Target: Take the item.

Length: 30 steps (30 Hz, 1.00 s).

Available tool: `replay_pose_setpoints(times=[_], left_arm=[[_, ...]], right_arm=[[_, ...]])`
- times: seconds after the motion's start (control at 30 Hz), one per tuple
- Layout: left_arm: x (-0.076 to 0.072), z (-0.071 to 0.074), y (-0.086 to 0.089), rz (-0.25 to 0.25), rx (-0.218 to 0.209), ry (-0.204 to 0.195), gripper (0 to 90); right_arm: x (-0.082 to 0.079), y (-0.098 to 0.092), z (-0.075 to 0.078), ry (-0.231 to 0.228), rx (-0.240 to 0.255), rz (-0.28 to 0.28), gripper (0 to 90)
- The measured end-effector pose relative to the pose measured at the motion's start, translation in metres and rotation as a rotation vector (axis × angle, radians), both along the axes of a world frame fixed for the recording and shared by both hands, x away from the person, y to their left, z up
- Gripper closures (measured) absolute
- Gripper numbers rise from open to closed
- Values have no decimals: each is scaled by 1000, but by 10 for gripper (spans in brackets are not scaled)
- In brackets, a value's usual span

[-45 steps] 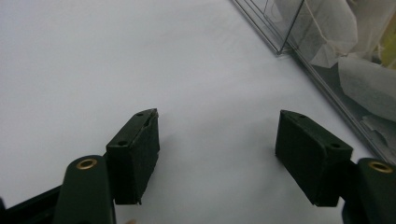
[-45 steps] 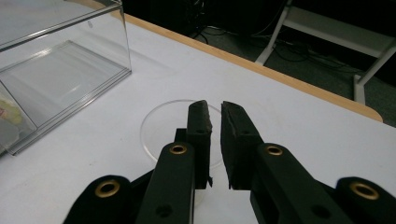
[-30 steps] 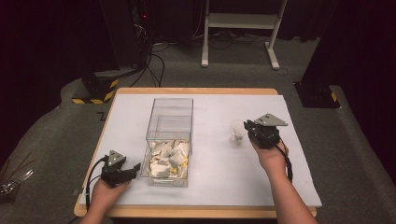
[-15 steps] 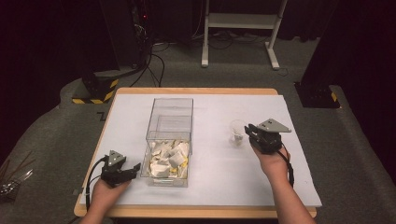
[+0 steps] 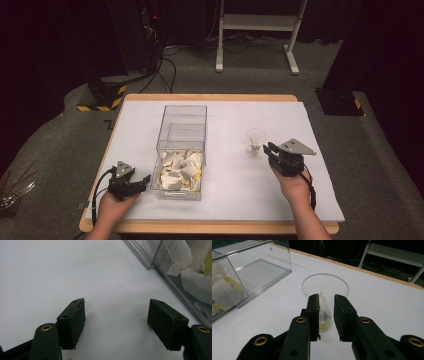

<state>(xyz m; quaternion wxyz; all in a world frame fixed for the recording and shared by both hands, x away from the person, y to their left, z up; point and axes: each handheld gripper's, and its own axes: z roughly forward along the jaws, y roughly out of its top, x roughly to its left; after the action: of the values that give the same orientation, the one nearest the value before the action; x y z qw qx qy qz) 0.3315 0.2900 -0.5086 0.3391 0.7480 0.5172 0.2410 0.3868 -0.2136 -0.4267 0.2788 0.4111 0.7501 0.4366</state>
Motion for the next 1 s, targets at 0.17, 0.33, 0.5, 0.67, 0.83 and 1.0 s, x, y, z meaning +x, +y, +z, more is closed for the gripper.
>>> replay_pose_setpoints(times=[0.17, 0.33, 0.5, 0.67, 0.83, 1.0], left_arm=[[0, 0, 0, 1, 0, -1, 310], [0, 0, 0, 3, -1, -2, 317], [-1, 0, 0, 4, 1, -4, 320], [-1, 0, 0, 4, 1, -4, 321], [-1, 0, 1, -1, -14, -1, 321], [-1, 1, 0, -15, -13, -3, 330]], right_arm=[[-8, -2, -8, 5, 4, -2, 737], [-16, -4, -20, 24, 4, -7, 729], [-25, -5, -32, 49, 4, -14, 723], [-32, -4, -41, 70, 12, -13, 718], [-38, -2, -45, 80, 5, -12, 713], [-42, 0, -52, 94, -17, -13, 702]])
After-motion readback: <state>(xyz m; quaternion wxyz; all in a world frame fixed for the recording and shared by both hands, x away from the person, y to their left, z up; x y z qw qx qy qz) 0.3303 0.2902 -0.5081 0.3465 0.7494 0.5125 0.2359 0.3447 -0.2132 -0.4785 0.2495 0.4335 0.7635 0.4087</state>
